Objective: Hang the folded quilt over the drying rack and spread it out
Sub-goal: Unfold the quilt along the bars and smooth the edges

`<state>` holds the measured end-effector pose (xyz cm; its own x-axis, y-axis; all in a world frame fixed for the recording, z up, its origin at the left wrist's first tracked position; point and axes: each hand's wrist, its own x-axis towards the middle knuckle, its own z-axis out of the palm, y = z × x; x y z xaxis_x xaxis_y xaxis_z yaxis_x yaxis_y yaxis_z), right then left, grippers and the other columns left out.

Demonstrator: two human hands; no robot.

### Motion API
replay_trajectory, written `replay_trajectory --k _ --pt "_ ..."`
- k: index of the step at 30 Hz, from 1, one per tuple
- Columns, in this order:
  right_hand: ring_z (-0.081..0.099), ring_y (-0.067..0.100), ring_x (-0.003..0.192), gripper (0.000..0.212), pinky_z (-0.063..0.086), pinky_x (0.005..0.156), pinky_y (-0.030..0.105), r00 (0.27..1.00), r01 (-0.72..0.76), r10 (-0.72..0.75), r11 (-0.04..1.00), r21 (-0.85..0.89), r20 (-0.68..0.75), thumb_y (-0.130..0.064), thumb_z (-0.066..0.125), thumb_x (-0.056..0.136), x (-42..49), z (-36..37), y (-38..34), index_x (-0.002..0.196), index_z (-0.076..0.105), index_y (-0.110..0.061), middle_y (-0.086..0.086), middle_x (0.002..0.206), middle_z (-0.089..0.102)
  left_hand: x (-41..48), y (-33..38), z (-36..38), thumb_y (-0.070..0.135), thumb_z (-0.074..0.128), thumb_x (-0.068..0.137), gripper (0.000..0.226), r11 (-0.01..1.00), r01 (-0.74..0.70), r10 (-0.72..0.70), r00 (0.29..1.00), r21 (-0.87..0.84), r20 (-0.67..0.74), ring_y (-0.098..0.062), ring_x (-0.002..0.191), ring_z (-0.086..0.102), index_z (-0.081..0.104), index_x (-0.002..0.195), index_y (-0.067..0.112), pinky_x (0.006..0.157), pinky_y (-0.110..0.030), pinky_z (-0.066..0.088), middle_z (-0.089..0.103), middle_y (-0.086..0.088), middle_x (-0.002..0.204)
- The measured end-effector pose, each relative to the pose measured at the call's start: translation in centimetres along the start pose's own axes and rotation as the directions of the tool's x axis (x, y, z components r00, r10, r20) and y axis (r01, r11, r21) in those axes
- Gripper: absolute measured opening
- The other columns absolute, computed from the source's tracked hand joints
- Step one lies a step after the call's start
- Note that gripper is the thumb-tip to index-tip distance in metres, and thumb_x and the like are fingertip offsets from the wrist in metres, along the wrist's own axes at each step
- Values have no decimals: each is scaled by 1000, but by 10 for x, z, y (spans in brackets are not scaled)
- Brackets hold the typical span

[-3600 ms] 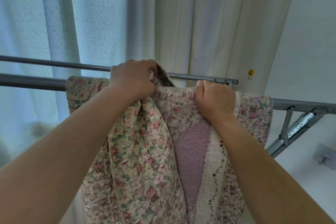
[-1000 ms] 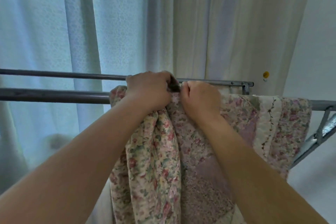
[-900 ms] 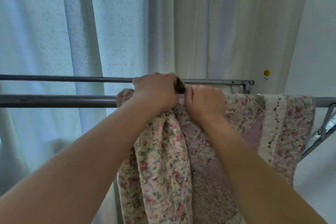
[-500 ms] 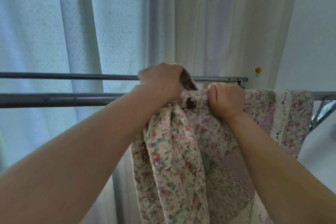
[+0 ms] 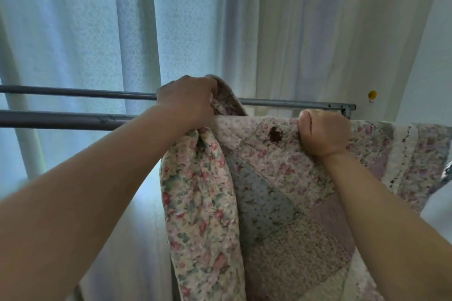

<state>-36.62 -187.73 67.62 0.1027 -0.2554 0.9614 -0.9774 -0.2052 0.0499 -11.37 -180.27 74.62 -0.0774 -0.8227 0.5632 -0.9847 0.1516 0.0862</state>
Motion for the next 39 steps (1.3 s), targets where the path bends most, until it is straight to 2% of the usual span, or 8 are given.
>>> replay_trajectory --k 4,9,13,16,20,24,33,39 --pt "31 18 35 49 13 44 18 999 -30 30 999 32 29 -23 27 84 1 -3 -3 44 48 -4 15 40 49 -8 1 8 15 50 79 43 999 4 -2 997 35 -75 -25 90 53 50 120 27 74 -36 33 53 3 88" --pt "35 21 42 53 21 49 26 988 -84 81 996 21 132 -30 21 84 0 -10 -8 50 51 -2 19 47 53 -12 2 15 16 49 81 41 999 7 -2 994 42 -105 -28 102 53 47 121 27 77 -39 34 61 -1 103" --pt "44 25 51 43 24 49 29 916 -176 172 984 -20 363 -28 29 86 16 -22 -27 57 52 -5 10 52 48 -13 3 18 15 46 81 42 999 20 -16 993 32 -121 -28 107 50 48 121 28 83 -43 36 61 0 106" --pt "35 17 45 35 23 45 24 871 -174 140 984 30 472 -20 39 88 34 -30 -65 55 46 -10 2 50 40 -13 5 18 12 46 80 42 1000 17 -15 992 12 -126 -28 106 50 49 118 29 81 -43 36 61 -1 104" --pt "43 21 52 40 25 47 27 896 -122 54 984 126 441 -25 37 90 39 -20 -120 53 43 -11 2 55 46 -11 6 16 13 51 81 35 999 26 -30 995 -38 -99 -28 104 51 53 110 33 78 -42 37 57 -1 93" --pt "43 23 64 48 27 55 30 927 -53 31 997 49 373 -31 28 97 25 -5 -137 78 66 -8 11 80 65 -8 0 13 12 52 80 34 999 24 -27 997 -41 -70 -28 100 54 54 109 31 78 -41 41 46 2 79" --pt "27 18 37 59 5 45 18 990 -12 8 999 30 141 -31 23 84 14 2 -132 41 53 -5 11 37 48 -6 -10 10 9 45 84 33 994 -108 105 984 -13 -141 -25 95 56 55 103 35 75 -35 32 44 6 76" --pt "29 19 38 58 11 44 22 975 -21 20 1000 3 223 -34 13 87 15 -2 -131 46 47 -11 -2 40 29 -5 -39 3 8 46 80 41 999 -44 47 986 20 -161 -26 87 56 52 117 25 76 -37 37 54 2 84"
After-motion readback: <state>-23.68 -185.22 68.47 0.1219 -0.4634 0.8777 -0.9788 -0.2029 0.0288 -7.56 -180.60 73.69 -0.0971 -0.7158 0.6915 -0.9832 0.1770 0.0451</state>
